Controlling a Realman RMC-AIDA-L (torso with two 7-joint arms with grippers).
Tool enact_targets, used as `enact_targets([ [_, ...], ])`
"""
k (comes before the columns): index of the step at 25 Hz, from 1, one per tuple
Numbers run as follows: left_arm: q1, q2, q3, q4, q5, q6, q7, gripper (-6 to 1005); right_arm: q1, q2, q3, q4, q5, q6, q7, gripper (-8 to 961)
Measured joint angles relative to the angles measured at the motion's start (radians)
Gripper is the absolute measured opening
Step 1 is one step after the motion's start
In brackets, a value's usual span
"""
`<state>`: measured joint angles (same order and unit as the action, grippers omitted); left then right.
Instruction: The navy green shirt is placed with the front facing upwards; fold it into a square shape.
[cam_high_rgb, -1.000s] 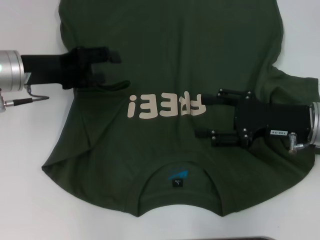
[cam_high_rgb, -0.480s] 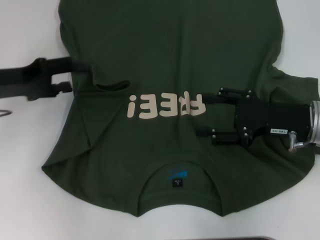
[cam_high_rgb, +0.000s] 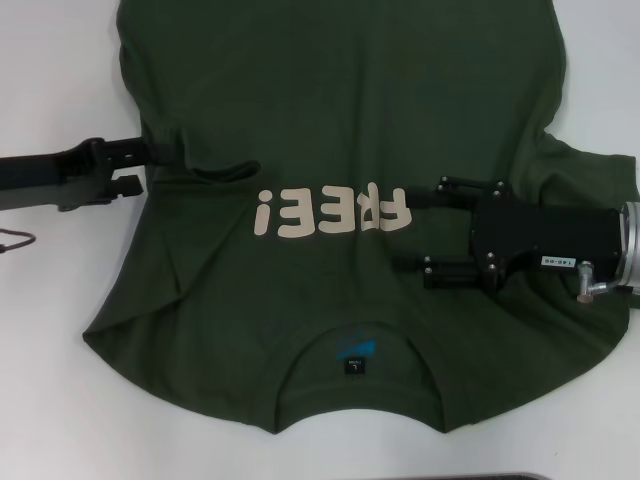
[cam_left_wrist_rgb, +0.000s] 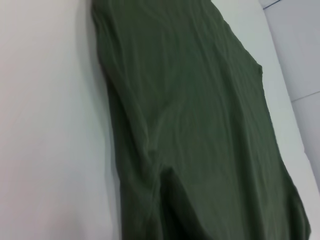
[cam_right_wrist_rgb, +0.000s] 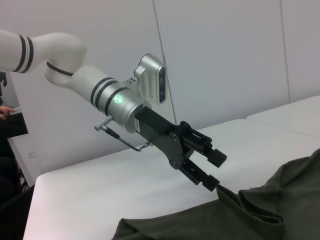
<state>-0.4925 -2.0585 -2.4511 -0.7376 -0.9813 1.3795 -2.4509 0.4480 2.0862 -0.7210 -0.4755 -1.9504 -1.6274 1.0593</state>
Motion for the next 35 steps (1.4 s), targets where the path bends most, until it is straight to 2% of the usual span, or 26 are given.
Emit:
enact_targets([
  [5,-0.004,-0.013,0.027,0.006,0.000,-0.059,0.013,843,0.000,0.000,0.000,0.000,0.001,0.000,0.000,824],
  [12,-0.005,-0.024,0.059,0.008,0.001,-0.077,0.011,842,0.000,0.000,0.000,0.000,0.001,0.000,0.001,824],
  [19,-0.004,-0.025,0.066,0.026,0.001,-0.077,0.007,843,0.003,0.000,0.000,0.000,0.001,0.000,0.001,824],
  [35,-0.005,-0.026,0.061,0.024,-0.009,0.060,0.011,842,0.009,-0.001,0.000,-0.002,0.000,0.000,0.002,824],
])
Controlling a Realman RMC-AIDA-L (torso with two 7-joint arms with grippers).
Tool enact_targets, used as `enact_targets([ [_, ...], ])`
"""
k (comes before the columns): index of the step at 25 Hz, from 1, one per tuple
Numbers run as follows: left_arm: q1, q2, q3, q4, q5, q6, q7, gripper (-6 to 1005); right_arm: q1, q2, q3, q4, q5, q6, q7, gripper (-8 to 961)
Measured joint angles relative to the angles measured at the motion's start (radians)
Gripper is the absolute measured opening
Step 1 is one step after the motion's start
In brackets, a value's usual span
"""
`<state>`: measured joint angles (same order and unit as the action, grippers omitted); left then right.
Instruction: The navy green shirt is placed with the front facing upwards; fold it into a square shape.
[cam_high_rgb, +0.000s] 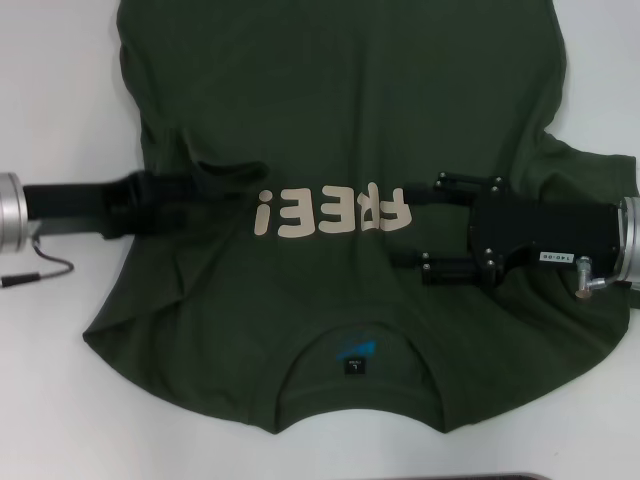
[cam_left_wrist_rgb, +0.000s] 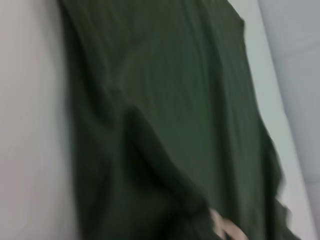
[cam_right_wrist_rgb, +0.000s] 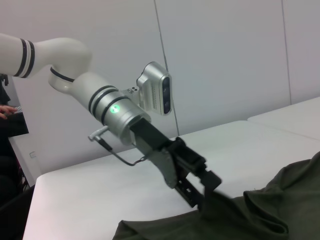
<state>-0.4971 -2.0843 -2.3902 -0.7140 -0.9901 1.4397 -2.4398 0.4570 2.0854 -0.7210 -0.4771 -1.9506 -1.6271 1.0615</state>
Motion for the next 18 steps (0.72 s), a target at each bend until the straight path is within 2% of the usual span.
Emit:
enact_targets([
  [5,0.002,-0.007,-0.009,-0.015,-0.014,0.184,0.039,842,0.001,0.000,0.000,0.000,-0.001,0.002,0.000,826],
  [7,0.004,-0.008,-0.010,-0.025,-0.015,0.212,0.044,843,0.002,-0.001,0.000,0.000,-0.001,0.002,0.000,826],
  [12,0.019,-0.009,-0.077,-0.040,-0.015,0.131,0.052,843,0.002,-0.001,0.000,0.000,-0.001,0.004,0.000,825],
  [18,0.021,-0.009,-0.068,-0.034,0.038,0.055,0.052,842,0.002,-0.001,0.000,0.002,-0.001,0.004,0.000,825],
])
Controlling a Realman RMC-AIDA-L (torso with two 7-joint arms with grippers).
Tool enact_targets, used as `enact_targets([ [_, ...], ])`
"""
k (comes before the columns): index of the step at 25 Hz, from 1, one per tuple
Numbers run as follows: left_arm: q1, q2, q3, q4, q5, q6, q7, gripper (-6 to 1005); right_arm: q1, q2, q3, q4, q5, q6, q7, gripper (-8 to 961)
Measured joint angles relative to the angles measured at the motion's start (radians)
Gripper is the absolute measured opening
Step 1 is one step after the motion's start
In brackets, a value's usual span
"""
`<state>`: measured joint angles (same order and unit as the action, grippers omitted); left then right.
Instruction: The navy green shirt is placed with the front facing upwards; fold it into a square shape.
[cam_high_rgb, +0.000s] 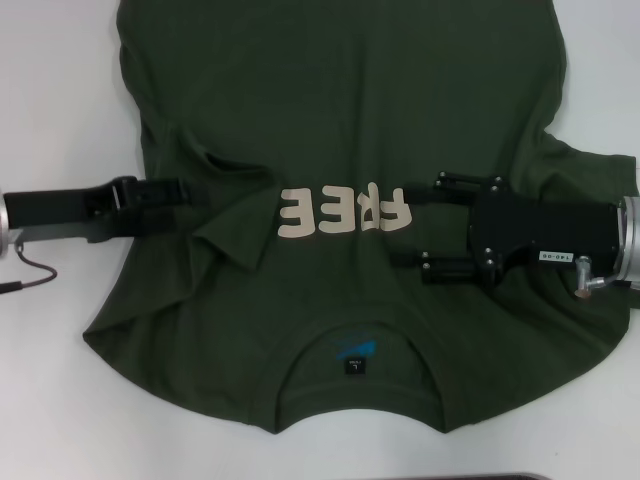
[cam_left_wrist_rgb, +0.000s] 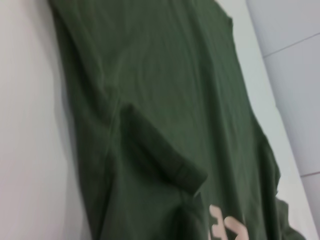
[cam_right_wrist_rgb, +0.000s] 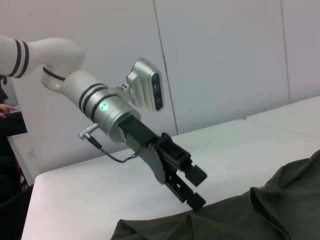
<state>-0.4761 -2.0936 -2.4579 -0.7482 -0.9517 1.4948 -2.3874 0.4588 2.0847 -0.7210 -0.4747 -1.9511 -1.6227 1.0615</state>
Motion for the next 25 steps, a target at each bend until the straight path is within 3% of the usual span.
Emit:
enact_targets([
  [9,0.002,-0.013,0.030,0.004,0.019,0.039,-0.004,843,0.000,0.000,0.000,0.000,0.000,-0.003,0.000,825],
  [15,-0.007,-0.016,0.102,-0.002,0.023,0.105,-0.021,842,-0.001,0.000,0.000,-0.001,-0.002,-0.004,0.005,825],
  [21,0.009,-0.010,0.055,-0.046,0.017,0.154,-0.024,843,-0.003,0.000,0.000,-0.002,-0.002,-0.003,0.013,825],
  [25,0.012,-0.017,0.022,-0.060,0.015,0.120,-0.012,843,-0.003,0.000,0.000,-0.002,-0.001,-0.002,0.014,825],
])
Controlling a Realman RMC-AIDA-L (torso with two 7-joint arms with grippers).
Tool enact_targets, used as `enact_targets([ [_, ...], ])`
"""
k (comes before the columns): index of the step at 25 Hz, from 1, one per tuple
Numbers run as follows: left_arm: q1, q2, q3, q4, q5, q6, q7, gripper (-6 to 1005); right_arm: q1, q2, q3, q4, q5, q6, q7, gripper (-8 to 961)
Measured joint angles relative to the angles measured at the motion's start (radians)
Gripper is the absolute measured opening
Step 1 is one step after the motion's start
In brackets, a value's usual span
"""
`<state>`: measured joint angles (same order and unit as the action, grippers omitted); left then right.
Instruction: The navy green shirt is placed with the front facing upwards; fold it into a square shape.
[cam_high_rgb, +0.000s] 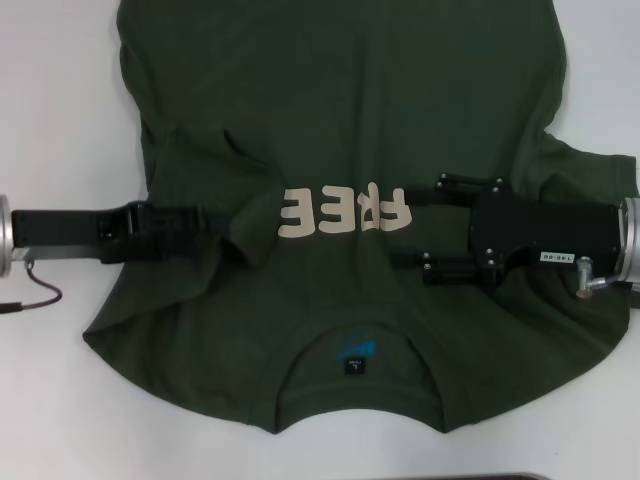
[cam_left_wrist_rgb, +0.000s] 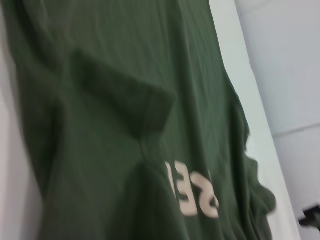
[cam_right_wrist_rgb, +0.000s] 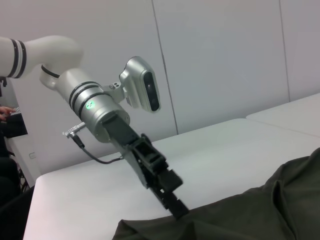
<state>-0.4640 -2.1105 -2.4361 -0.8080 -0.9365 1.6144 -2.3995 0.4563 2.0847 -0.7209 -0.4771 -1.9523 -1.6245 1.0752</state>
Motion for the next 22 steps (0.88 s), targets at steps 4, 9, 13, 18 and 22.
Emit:
enact_targets([
  [4,-0.007,-0.014,0.008,0.008,0.001,-0.031,0.008,843,0.002,0.000,0.000,0.000,-0.001,0.001,0.000,824],
  [9,-0.011,-0.042,0.007,0.003,0.000,-0.062,0.018,843,0.002,0.000,0.000,0.000,-0.001,0.002,0.000,824],
  [13,-0.019,-0.047,0.033,0.019,0.008,-0.053,0.016,842,0.001,0.000,0.000,0.000,-0.001,0.002,0.000,824],
  [18,-0.017,-0.042,0.093,0.016,0.008,0.010,-0.004,842,0.001,0.000,0.000,0.000,-0.004,0.002,0.000,824],
  [22,-0.004,-0.043,0.053,-0.042,-0.001,0.046,-0.013,842,0.002,0.000,0.000,0.000,-0.004,0.002,0.000,824],
])
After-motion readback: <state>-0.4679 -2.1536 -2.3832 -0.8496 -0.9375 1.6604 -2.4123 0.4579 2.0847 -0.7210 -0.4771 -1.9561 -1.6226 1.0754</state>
